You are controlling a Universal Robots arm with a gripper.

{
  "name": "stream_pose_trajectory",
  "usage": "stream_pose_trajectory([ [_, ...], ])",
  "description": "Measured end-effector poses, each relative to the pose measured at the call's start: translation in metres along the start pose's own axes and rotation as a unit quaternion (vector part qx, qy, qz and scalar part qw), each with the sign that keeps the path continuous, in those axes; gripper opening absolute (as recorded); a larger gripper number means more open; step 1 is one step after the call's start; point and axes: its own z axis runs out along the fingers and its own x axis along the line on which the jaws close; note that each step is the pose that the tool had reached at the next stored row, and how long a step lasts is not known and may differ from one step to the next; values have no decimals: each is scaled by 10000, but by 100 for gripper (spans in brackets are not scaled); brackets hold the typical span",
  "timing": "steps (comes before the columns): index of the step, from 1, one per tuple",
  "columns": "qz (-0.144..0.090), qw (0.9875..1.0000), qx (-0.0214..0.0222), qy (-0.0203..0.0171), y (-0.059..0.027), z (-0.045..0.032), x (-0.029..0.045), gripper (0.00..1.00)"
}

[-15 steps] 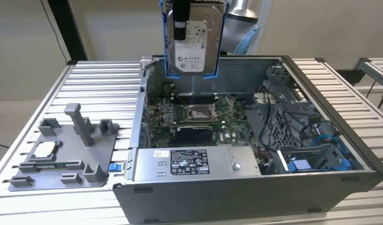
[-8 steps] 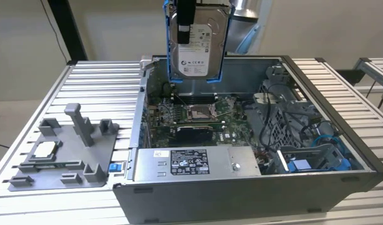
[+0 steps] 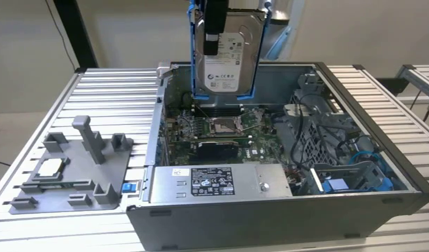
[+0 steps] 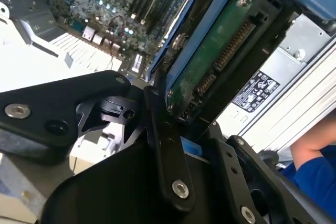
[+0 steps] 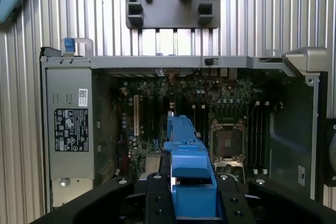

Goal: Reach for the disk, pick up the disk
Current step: 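Pick up the disk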

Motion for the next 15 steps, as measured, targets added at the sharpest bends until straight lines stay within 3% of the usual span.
stream_pose_trajectory([
  [15,2,10000,-12,1,-95,-2,341,0],
])
